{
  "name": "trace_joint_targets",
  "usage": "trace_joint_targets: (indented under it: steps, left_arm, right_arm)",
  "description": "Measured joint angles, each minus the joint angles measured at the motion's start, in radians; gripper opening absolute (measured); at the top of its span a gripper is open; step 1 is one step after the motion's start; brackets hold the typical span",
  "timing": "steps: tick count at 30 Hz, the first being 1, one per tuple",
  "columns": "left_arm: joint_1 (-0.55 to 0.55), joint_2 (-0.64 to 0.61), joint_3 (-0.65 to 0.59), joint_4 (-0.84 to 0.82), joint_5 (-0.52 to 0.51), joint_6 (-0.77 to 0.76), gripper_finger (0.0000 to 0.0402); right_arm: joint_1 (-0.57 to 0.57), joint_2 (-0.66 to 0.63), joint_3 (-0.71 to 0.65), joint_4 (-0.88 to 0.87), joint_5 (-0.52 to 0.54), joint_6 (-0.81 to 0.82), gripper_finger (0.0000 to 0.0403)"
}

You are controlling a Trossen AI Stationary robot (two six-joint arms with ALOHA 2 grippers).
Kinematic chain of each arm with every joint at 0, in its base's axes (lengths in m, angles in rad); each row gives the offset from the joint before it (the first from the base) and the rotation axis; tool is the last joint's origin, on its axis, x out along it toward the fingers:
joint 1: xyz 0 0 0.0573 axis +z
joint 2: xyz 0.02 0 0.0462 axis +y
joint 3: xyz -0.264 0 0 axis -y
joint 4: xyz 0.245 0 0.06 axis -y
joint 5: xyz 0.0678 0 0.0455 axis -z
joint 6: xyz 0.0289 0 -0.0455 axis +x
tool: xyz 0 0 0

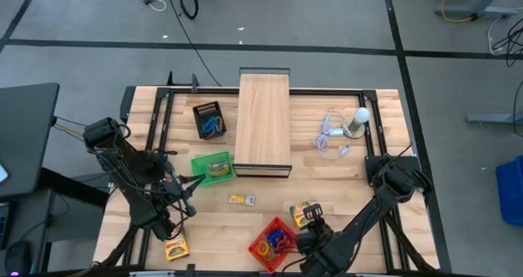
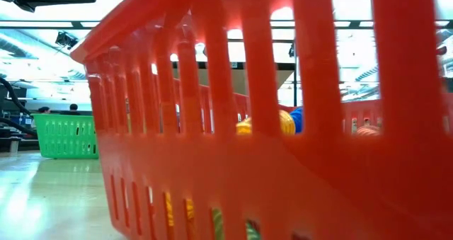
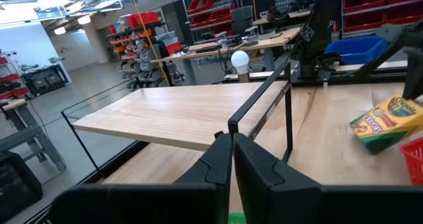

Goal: Pick & Place Office Desk Supplies
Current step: Put the right large yellow crayon box into the green basket

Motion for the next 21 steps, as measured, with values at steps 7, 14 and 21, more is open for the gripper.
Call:
trace_joint_targets:
  steps: [7,14,21]
  left_arm:
    - [0.000,0.000,0.000,0.009,0.000,0.001,0.0025]
    - [0.000,0.000,0.000,0.012,0.000,0.001,0.0025]
    - [0.000,0.000,0.000,0.013,0.000,0.005,0.0025]
  right_arm:
    - [-0.032,0.000,0.155,-0.133,-0.121,-0.038,0.0001]
    - [-0.078,-0.011,0.219,-0.133,-0.178,-0.104,0.0000]
    - [-0.082,-0.011,0.212,-0.121,-0.180,-0.096,0.0000]
